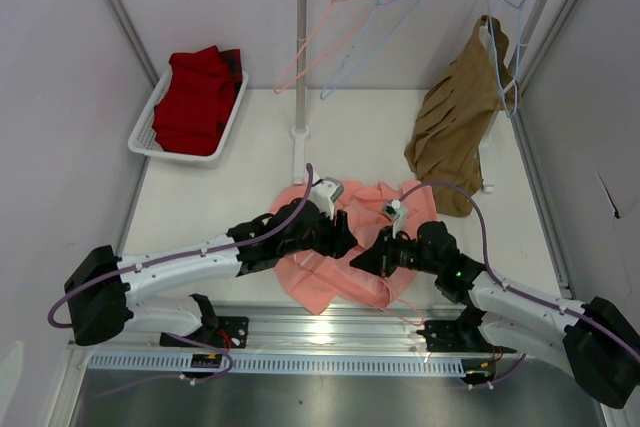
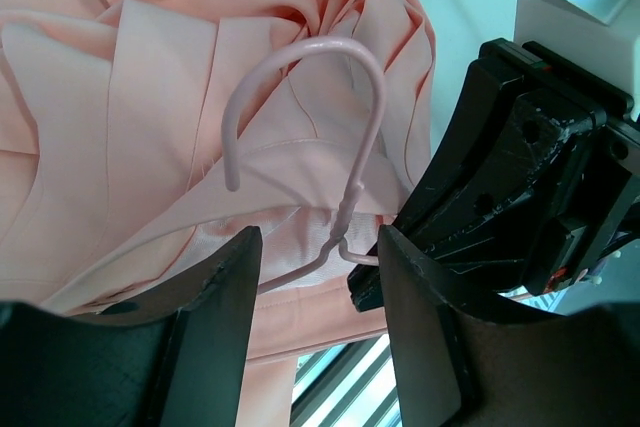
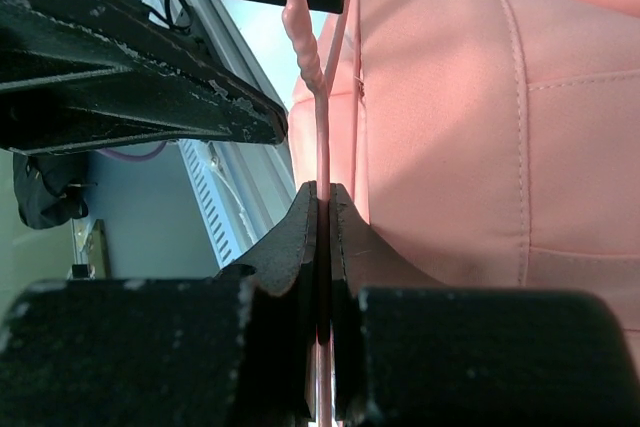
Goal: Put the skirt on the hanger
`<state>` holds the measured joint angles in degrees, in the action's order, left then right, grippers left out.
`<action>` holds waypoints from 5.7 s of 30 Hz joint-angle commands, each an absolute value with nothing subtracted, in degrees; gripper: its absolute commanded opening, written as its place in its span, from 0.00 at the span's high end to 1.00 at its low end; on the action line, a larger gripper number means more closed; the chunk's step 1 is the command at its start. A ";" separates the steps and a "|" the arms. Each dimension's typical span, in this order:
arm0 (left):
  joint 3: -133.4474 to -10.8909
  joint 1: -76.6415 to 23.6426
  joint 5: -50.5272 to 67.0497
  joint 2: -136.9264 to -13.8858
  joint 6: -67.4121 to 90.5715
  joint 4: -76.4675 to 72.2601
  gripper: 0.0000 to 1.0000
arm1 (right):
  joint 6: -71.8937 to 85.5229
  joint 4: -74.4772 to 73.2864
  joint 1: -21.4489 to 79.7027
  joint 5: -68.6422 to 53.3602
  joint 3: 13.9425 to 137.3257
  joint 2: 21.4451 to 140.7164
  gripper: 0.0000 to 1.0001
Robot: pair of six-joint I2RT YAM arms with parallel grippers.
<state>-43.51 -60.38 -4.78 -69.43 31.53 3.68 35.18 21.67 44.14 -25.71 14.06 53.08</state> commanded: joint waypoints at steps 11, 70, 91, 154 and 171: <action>-46.23 -61.00 -4.92 -72.95 32.34 0.44 0.56 | 32.17 22.06 46.14 -24.26 19.33 55.37 1.00; -32.08 -61.00 1.85 -54.32 20.83 -8.26 1.00 | 35.77 -22.06 51.85 -10.91 42.54 60.29 0.77; -31.82 -61.08 -1.41 -54.67 20.92 -7.91 1.00 | 37.35 -31.21 53.53 7.21 43.07 64.95 0.55; -31.29 -61.08 -5.97 -54.58 21.09 -7.65 1.00 | 46.58 -21.61 59.68 11.78 39.99 73.13 1.00; -34.80 -59.94 -25.75 -56.16 26.45 2.02 1.00 | 44.65 -30.85 54.06 13.01 35.77 59.16 1.00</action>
